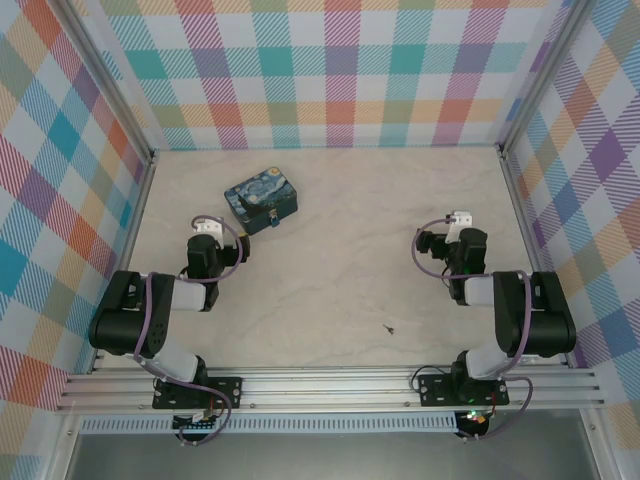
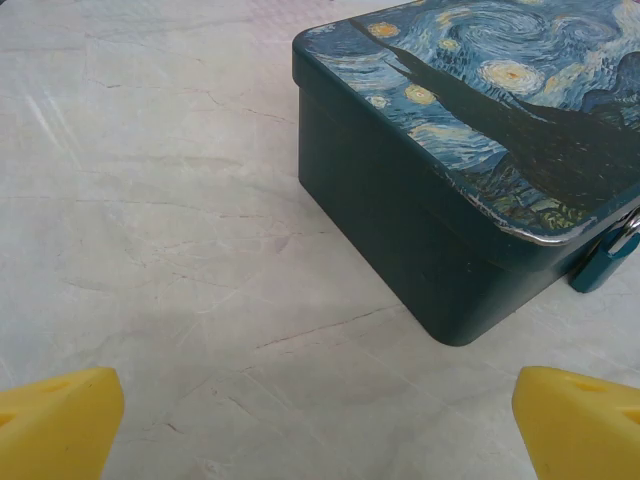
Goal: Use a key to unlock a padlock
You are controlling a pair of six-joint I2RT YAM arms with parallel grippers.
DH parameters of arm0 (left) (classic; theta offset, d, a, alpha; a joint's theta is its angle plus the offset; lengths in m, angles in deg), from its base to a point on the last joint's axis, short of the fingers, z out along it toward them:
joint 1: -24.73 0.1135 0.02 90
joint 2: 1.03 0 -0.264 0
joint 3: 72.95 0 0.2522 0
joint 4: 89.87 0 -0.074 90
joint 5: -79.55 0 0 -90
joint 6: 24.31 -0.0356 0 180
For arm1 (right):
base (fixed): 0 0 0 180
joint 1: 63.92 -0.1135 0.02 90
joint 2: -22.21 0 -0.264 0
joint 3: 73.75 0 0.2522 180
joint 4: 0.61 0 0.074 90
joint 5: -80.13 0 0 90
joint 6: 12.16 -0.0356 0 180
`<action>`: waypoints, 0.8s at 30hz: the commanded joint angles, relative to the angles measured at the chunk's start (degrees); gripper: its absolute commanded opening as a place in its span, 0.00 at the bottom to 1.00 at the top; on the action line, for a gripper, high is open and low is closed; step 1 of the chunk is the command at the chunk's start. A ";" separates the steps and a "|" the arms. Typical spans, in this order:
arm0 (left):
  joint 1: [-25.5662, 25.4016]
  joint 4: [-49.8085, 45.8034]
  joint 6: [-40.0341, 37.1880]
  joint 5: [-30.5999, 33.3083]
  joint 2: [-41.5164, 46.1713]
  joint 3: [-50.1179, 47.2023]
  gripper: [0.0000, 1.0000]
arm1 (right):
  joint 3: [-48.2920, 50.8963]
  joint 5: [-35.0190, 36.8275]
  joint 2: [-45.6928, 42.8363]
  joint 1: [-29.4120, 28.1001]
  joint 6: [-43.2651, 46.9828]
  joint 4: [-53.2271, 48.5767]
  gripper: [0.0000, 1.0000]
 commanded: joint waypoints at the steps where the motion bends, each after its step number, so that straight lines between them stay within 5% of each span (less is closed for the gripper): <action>1: 0.31 -0.15 -0.56 -0.63 -0.08 1.11 1.00 | -0.31 0.18 0.06 -0.39 -0.52 1.27 1.00; 15: 0.27 -0.17 -0.46 -0.56 -0.16 1.11 1.00 | -0.39 0.09 0.03 -0.45 -0.44 1.18 1.00; 24: 0.47 0.18 2.01 4.99 1.54 0.31 1.00 | -0.09 0.08 -0.14 -0.39 -0.52 1.57 1.00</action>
